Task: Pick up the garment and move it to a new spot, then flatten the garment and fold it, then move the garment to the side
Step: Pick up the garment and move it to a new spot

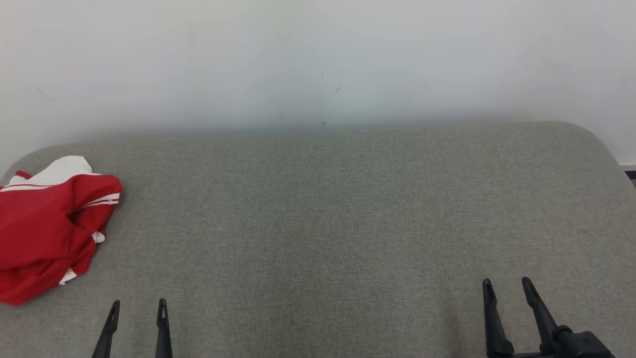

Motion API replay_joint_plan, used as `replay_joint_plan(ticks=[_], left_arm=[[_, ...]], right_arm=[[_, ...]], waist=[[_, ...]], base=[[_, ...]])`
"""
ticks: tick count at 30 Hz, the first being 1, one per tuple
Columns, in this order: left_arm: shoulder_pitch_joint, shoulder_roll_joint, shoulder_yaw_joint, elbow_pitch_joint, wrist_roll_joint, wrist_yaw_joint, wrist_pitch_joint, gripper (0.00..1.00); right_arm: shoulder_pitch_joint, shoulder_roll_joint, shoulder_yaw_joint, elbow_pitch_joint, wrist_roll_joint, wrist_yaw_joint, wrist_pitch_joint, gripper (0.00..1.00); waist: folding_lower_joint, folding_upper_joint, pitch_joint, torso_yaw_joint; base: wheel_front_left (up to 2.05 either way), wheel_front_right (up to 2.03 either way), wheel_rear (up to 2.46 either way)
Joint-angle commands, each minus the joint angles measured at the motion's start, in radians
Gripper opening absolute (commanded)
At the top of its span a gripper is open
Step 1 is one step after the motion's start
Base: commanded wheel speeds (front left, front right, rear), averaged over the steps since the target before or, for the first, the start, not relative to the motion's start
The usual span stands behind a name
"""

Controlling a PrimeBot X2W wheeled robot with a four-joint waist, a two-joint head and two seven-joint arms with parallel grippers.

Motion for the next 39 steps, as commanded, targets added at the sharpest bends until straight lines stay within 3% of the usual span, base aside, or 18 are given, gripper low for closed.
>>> replay_joint_plan(ticks=[1,14,39], left_arm=[[-0.002,-0.002,-0.001,-0.003,-0.001,0.005,-0.003,1.00],[0.005,0.008,0.001,0.004,-0.008,0.008,-0.003,1.00],[0.053,0.003,0.009,0.023,0.000,0.070,-0.003,1.00]], right_arm=[[0.013,-0.002,0.001,-0.005,0.005,0.003,-0.001,1.00],[0.022,-0.002,0.004,-0.004,0.014,0.003,-0.001,1.00],[0.034,-0.002,0.030,0.008,0.005,0.003,-0.001,1.00]], waist=[[0.0000,0.0000,0.001,0.009],[0.0000,0.0000,0.003,0.139],[0.0000,0.0000,-0.025,0.380]], base=[[0.00,0.00,0.00],[0.00,0.00,0.00],[0.00,0.00,0.00]])
